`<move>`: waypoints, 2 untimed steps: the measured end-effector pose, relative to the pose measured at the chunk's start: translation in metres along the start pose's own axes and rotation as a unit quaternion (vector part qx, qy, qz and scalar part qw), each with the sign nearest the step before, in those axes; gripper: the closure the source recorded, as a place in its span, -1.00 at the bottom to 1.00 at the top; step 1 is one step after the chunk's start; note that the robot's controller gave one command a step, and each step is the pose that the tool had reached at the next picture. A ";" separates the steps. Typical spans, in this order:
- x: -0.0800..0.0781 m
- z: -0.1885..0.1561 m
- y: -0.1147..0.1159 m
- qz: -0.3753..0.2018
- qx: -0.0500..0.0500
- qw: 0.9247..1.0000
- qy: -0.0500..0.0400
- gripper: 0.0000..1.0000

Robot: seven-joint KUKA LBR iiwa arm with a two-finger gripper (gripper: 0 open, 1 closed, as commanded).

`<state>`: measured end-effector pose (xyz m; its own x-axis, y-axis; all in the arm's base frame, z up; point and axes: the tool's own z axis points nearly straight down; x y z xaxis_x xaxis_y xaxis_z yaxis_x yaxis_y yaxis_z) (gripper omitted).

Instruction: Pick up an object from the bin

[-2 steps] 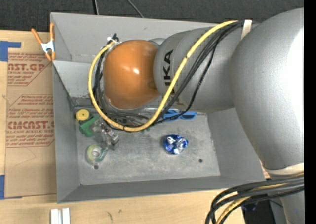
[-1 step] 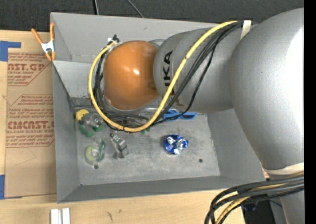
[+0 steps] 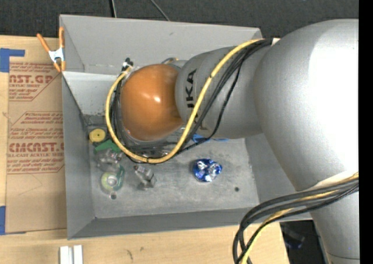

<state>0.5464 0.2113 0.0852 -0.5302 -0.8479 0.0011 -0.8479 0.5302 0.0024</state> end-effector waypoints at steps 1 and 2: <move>-0.001 -0.002 0.000 0.001 0.001 1.000 -0.002 1.00; -0.011 -0.155 -0.013 -0.016 0.005 1.000 -0.006 1.00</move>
Offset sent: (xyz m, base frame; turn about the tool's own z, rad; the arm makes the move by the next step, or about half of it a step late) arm 0.0000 0.0000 0.0000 0.0000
